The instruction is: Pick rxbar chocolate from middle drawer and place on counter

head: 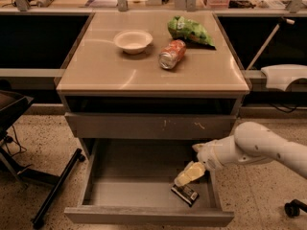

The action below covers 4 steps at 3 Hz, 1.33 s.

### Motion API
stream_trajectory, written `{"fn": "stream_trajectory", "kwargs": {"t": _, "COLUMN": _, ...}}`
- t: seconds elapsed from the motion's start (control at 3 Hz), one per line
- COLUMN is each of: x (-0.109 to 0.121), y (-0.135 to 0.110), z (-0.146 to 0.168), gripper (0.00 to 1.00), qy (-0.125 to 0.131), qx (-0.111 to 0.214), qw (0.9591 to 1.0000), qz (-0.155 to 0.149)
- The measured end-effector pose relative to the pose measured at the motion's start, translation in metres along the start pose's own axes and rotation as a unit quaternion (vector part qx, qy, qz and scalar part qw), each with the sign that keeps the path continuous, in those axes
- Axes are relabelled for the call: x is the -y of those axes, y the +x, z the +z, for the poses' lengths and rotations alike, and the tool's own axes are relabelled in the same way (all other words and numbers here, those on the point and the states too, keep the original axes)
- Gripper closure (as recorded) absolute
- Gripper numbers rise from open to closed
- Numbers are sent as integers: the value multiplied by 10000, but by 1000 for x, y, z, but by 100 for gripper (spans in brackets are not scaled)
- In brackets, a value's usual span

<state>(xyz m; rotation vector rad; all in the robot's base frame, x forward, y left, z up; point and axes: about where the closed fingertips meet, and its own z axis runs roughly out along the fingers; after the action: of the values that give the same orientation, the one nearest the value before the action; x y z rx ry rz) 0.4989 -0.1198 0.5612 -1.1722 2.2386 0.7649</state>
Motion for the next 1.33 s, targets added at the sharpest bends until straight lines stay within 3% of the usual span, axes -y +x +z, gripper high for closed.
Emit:
{"fn": "stream_trajectory", "kwargs": {"t": 0.33, "x": -3, "y": 25, "z": 33, "gripper": 0, "qy": -285, "qx": 31, "qw": 9992, "qz": 294}}
{"fn": "stream_trajectory", "kwargs": {"t": 0.67, "x": -3, "y": 25, "z": 33, "gripper": 0, "qy": -285, "qx": 31, "qw": 9992, "qz": 294}}
{"fn": "stream_trajectory", "kwargs": {"t": 1.0, "x": -4, "y": 42, "z": 56, "gripper": 0, "qy": -584, "qx": 181, "qw": 9966, "qz": 553}}
{"fn": "stream_trajectory", "kwargs": {"t": 1.33, "x": 4, "y": 68, "z": 90, "gripper": 0, "qy": -728, "qx": 515, "qw": 9905, "qz": 1047}}
